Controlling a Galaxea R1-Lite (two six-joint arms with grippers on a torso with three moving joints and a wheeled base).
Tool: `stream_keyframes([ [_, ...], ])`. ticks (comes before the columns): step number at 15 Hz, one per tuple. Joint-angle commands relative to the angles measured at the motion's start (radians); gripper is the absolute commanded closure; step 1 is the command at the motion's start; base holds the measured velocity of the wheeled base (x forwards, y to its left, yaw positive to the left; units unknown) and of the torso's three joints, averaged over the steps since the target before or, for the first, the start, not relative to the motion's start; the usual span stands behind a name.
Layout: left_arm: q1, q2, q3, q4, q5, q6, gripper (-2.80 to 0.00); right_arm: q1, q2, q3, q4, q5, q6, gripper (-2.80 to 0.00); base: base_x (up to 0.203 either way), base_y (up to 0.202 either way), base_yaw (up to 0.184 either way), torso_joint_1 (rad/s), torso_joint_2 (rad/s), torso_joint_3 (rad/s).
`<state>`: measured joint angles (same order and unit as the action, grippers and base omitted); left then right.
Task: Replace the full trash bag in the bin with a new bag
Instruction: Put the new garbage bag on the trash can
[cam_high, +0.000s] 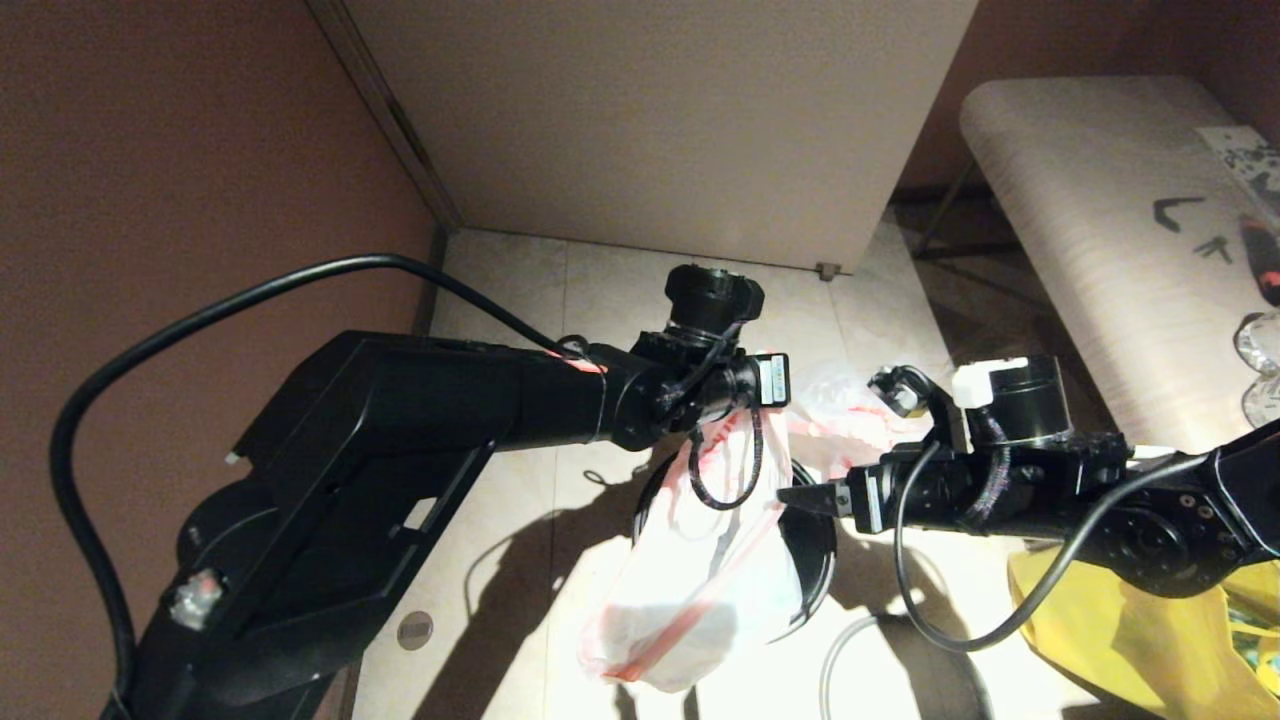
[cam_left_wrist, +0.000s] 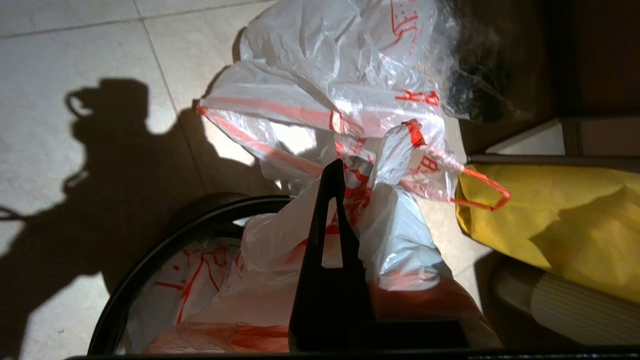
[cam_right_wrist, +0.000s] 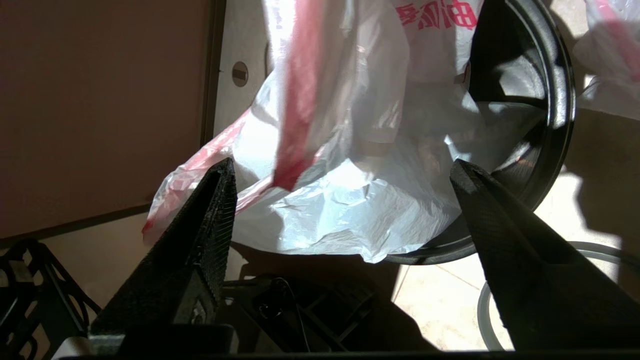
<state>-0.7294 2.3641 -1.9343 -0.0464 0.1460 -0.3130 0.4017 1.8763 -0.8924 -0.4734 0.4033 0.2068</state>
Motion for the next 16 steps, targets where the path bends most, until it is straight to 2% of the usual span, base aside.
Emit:
stream_keyframes([
  [1, 0.001, -0.019, 0.004, 0.010, -0.022, -0.003, 0.00, -0.004, 0.021, -0.012, -0.002, 0.002, -0.004, -2.80, 0.000, 0.000, 0.000, 0.000, 0.00, 0.000],
  [3, -0.003, -0.032, 0.007, 0.013, -0.074, -0.009, 0.00, -0.004, 0.046, -0.027, -0.003, 0.002, -0.037, -2.80, 0.000, 0.000, 0.000, 0.000, 0.00, 0.000],
  [7, -0.024, -0.060, 0.069, 0.008, -0.083, -0.008, 0.00, -0.006, 0.103, -0.103, -0.001, -0.028, -0.045, -2.80, 0.000, 0.000, 0.000, 0.000, 0.00, 0.000],
  [8, -0.027, -0.071, 0.095, 0.004, -0.084, -0.009, 0.00, -0.004, 0.105, -0.110, -0.002, -0.067, -0.045, 0.00, 0.000, 0.000, 0.000, 0.000, 0.00, 0.000],
  [13, -0.057, -0.114, 0.114, 0.006, -0.085, -0.006, 0.00, 0.003, 0.128, -0.102, 0.002, -0.144, -0.046, 0.00, 0.000, 0.000, 0.000, 0.000, 0.00, 0.000],
  [16, -0.056, -0.133, 0.121, 0.014, -0.085, -0.006, 0.00, 0.002, 0.127, -0.094, 0.032, -0.144, -0.043, 0.00, 0.000, 0.000, 0.000, 0.000, 0.00, 0.000],
])
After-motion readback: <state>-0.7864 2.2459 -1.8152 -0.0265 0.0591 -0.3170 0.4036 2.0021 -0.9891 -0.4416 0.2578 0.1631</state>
